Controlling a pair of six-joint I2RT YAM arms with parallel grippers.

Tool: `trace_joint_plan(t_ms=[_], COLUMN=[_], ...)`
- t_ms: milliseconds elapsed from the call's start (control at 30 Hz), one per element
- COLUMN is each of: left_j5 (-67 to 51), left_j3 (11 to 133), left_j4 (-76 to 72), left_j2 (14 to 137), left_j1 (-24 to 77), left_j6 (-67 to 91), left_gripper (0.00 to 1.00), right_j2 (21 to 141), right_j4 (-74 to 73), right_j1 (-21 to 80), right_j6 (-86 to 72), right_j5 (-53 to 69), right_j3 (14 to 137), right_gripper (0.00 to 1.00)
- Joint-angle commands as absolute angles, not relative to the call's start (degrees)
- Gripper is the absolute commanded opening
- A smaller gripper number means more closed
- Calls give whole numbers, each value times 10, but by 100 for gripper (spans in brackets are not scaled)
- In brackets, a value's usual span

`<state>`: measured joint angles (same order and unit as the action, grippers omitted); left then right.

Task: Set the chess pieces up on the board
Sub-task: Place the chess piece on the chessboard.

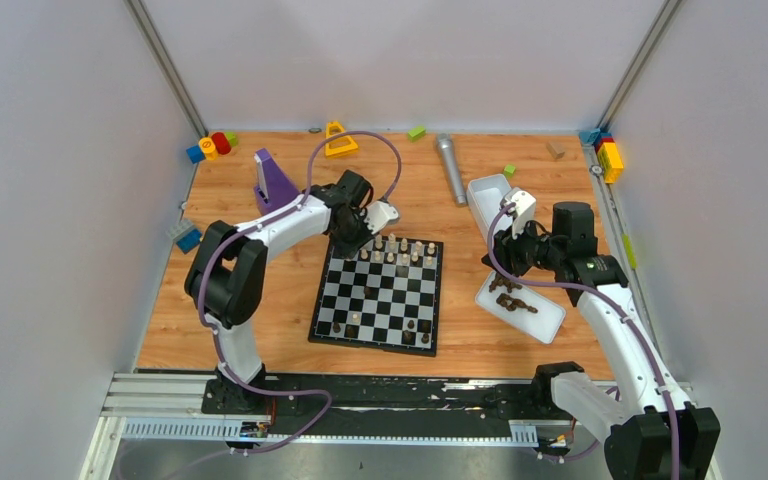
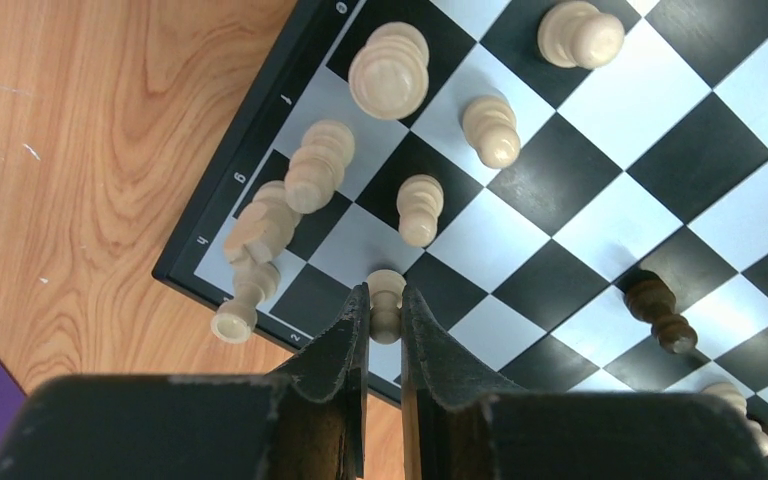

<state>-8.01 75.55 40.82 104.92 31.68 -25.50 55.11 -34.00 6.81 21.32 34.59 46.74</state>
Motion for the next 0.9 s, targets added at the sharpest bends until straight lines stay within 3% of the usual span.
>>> trace_joint_plan(t_ms=[0,633,867], left_j5=[-74,-62,-59], left_j3=[783,791,790], left_j4=[390,372,369], left_j2=[1058,1072,1071], left_j1=[315,315,315], left_j6=[-233,-220,-216], left_gripper=[16,22,30], right_j2=[552,554,555], right_j4=[-338,-338,-338], right_j1=[66,65,66], right_j6=[223,225,226], right_j5=[356,353,350], right_j3=[469,468,468], right_gripper=[39,39,39])
